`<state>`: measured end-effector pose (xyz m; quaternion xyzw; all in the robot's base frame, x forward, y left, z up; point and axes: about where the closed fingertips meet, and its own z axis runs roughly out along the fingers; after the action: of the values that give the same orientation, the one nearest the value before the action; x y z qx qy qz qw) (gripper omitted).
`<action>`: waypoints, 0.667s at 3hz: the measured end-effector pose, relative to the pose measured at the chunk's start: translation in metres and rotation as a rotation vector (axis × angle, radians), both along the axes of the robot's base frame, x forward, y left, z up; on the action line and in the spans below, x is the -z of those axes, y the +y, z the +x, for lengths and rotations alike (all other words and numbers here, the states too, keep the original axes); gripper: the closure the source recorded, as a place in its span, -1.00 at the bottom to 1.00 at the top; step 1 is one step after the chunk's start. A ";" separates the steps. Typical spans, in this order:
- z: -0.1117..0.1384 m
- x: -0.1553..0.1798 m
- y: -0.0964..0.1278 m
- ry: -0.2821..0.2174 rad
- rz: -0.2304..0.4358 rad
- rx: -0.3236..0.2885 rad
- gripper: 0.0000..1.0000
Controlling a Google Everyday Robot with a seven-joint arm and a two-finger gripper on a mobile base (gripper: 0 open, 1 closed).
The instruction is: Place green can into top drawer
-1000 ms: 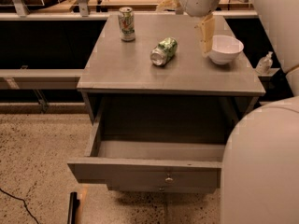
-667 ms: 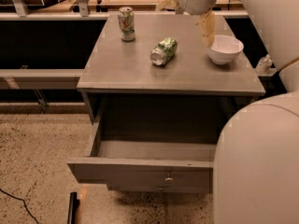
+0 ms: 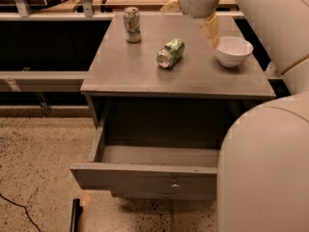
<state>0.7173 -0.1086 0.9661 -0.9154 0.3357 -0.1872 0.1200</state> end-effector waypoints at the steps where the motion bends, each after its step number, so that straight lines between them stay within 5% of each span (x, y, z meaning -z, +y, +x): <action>1: 0.012 0.009 0.015 -0.063 -0.072 -0.030 -1.00; 2: 0.028 0.029 0.026 -0.102 -0.140 -0.074 -1.00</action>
Offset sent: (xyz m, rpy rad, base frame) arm 0.0456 0.0391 -0.0472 -0.2175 -0.1577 0.1278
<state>0.7452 -0.0822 0.9371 -0.9225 0.2812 -0.2520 0.0797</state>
